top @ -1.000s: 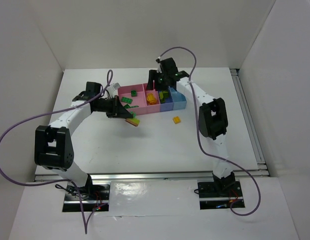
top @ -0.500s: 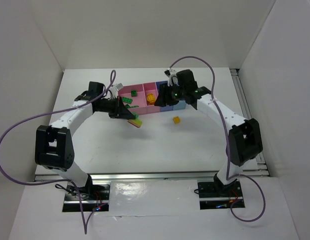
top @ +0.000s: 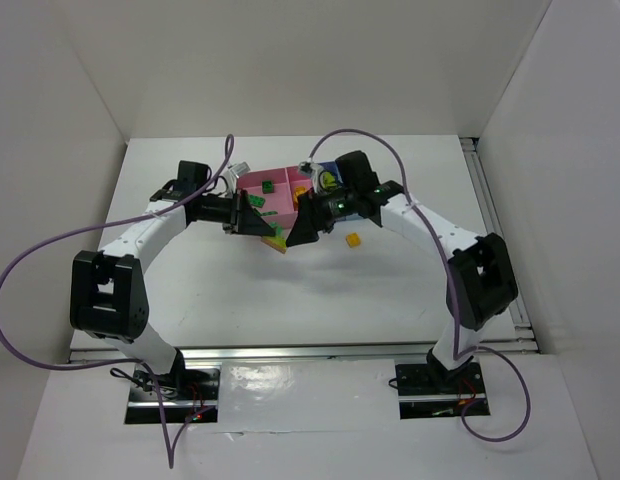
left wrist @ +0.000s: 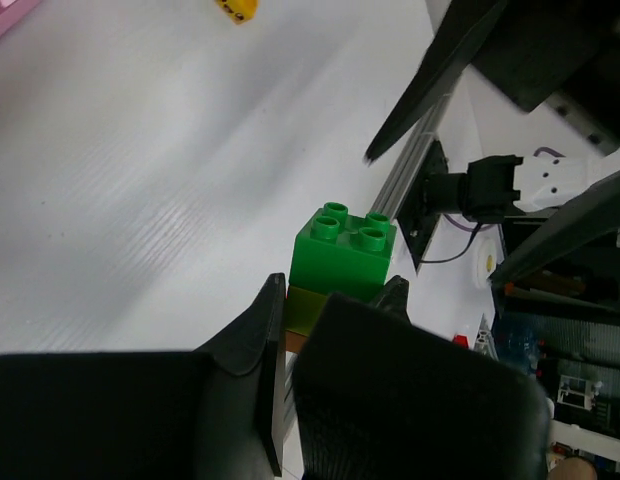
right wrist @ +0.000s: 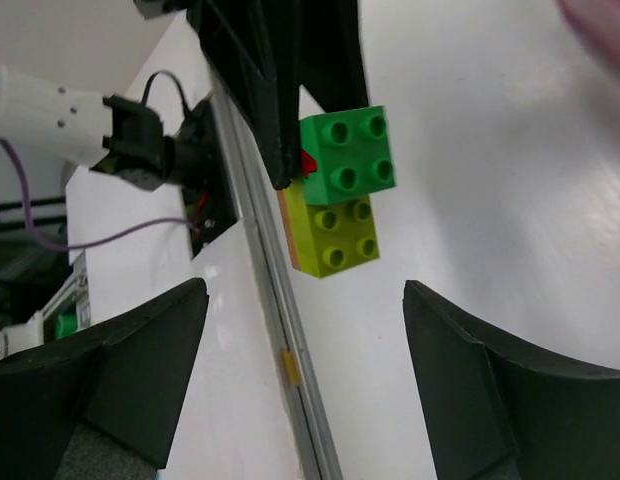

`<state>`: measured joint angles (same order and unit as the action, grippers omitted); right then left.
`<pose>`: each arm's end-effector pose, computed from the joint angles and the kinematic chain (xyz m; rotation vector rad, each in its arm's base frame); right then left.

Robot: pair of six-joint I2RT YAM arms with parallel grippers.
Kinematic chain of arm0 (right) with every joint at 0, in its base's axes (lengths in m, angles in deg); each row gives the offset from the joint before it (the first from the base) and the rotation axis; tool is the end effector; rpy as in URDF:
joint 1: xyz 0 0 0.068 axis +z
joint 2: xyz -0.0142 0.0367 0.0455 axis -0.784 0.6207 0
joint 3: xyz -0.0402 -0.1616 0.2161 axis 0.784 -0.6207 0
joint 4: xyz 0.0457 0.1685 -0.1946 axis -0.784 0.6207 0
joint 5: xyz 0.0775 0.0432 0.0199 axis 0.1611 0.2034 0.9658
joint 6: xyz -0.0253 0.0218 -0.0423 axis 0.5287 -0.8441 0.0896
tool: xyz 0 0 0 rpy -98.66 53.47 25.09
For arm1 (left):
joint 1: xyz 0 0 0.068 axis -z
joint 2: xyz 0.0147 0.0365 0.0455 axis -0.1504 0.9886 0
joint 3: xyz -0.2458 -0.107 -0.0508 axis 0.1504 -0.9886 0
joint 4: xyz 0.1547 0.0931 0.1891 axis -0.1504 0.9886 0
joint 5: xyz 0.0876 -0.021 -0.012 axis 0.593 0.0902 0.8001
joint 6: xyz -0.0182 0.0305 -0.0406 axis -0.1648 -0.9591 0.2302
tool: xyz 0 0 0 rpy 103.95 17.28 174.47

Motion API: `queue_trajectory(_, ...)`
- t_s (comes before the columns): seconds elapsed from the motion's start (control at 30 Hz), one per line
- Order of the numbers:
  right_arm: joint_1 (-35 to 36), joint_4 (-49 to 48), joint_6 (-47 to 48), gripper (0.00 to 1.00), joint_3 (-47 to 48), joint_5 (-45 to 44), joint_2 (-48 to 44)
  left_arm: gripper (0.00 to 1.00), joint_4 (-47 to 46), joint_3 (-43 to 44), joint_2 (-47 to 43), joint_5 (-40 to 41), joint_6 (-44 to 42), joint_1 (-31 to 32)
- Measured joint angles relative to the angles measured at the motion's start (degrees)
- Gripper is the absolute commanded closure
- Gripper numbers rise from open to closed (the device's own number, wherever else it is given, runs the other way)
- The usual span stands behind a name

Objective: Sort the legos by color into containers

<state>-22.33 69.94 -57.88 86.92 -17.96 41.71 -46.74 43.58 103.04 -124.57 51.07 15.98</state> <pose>0.3138 0.2081 0.2911 -0.9211 2.0956 1.3596 0.3306 -0.0728 0.2586 0.3334 2.3042 -1.3748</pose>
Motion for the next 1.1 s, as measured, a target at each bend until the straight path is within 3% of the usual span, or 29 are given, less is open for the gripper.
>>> queue_trajectory(0.3, 4.37, 0.00, 1.03, 0.14, 0.24, 2.82, 5.90, 1.00, -2.21, 0.02, 0.00, -4.63, 0.17, 0.00)
queue_trajectory(0.53, 4.17, -10.38, -6.08, 0.34, -1.88, 4.76, 6.25, 1.00, -2.56, 0.02, 0.00, -6.45, 0.15, 0.00)
queue_trajectory(0.57, 4.17, -12.72, -7.65, 0.39, -2.54, 5.66, 6.25, 1.00, -2.58, 0.02, 0.00, -6.62, 0.15, 0.00)
queue_trajectory(0.67, 4.15, -16.59, -10.32, 0.69, -3.45, 7.50, 6.34, 1.00, -2.64, 0.02, 0.00, -7.08, 0.15, 0.00)
queue_trajectory(0.7, 4.13, -17.16, -11.13, 0.83, -3.63, 8.09, 6.38, 1.00, -2.73, 0.02, 0.00, -7.87, -0.02, -0.02)
queue_trajectory(0.77, 3.93, -18.25, -12.37, 0.97, -3.87, 9.14, 6.51, 1.00, -2.95, 0.02, -0.07, -8.24, -0.04, -0.07)
queue_trajectory(0.83, 3.87, -18.69, -12.70, 1.00, -4.09, 9.35, 6.54, 0.73, -2.91, 0.02, -0.07, -8.11, 0.09, -0.07)
queue_trajectory(0.93, 3.85, -19.10, -12.79, 1.00, -4.31, 9.55, 6.54, 0.47, -2.47, 0.33, -0.07, -8.92, 0.00, 0.00)
queue_trajectory(1.03, 3.85, -18.93, -12.28, 1.00, -4.81, 9.64, 6.54, 0.37, -2.60, 0.83, -0.07, -8.96, -0.04, 0.04)
queue_trajectory(1.1, 3.85, -18.43, -11.76, 1.00, -4.98, 9.64, 6.54, 0.37, -2.56, 1.07, -0.07, -8.96, 0.04, 0.07)
